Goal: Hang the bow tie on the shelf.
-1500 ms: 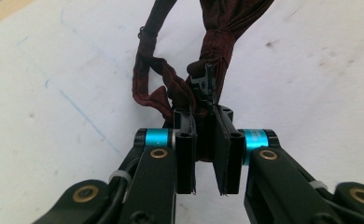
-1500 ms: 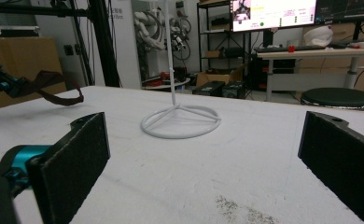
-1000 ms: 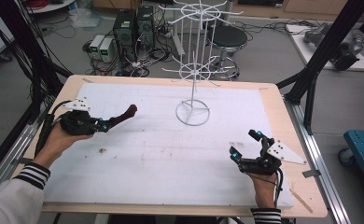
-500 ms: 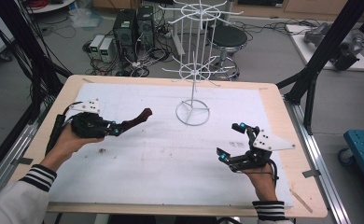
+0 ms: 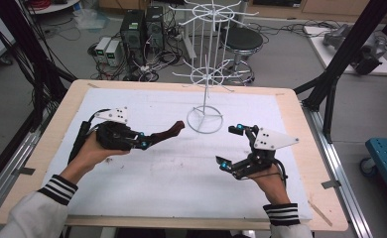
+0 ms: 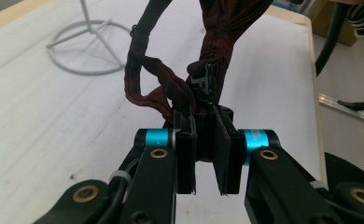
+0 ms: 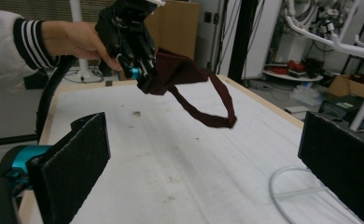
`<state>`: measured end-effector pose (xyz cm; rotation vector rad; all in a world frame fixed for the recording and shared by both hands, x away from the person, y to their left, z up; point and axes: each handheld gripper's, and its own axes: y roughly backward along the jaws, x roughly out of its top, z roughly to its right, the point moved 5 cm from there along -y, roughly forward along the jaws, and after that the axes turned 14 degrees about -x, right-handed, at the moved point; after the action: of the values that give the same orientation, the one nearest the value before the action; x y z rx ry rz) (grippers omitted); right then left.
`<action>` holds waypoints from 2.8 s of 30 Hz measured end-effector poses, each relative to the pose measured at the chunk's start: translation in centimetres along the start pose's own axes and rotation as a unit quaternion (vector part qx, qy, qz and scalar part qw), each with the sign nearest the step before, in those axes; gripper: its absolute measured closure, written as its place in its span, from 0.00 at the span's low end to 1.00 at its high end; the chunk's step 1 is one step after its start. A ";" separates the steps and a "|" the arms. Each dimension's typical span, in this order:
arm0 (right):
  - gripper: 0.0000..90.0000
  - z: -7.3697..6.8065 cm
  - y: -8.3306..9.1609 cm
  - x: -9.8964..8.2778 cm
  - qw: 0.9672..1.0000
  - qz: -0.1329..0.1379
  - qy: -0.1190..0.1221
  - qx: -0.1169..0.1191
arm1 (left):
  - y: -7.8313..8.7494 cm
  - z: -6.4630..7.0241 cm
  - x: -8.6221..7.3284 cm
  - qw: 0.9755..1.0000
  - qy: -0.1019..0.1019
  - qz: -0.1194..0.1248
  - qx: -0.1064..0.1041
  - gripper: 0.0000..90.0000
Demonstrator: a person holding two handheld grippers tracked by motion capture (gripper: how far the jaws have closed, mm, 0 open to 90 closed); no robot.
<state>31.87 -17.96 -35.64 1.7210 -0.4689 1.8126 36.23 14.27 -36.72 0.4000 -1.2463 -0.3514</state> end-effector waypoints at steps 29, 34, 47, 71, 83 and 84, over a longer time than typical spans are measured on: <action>0.53 -3.5 -4.5 1.6 0.991 -0.032 0.101 0.076 | -4.3 2.5 1.8 0.998 -0.030 -0.032 -0.050 0.89; 0.64 -3.4 -4.5 1.4 0.990 -0.040 0.118 0.074 | -4.2 2.6 1.8 0.998 -0.026 -0.029 -0.051 0.89; 0.94 -3.7 -4.6 1.4 0.985 -0.040 0.146 0.081 | -3.5 2.1 1.7 0.999 -0.032 -0.012 -0.026 0.83; 0.94 -0.6 -3.6 1.9 0.998 -0.020 0.051 0.002 | 1.2 1.2 -1.5 0.984 -0.059 0.123 0.111 0.02; 0.94 0.9 -3.3 3.5 0.999 -0.010 0.033 -0.026 | 2.9 1.6 -4.8 0.973 -0.067 0.166 0.148 0.02; 0.94 1.1 -3.5 3.9 0.999 -0.008 0.031 -0.027 | 3.0 1.7 -5.0 0.971 -0.070 0.169 0.152 0.02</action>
<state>34.96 -15.34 -32.17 1.6229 -0.4726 1.8194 33.33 19.11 -39.03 0.4189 -1.4848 0.1082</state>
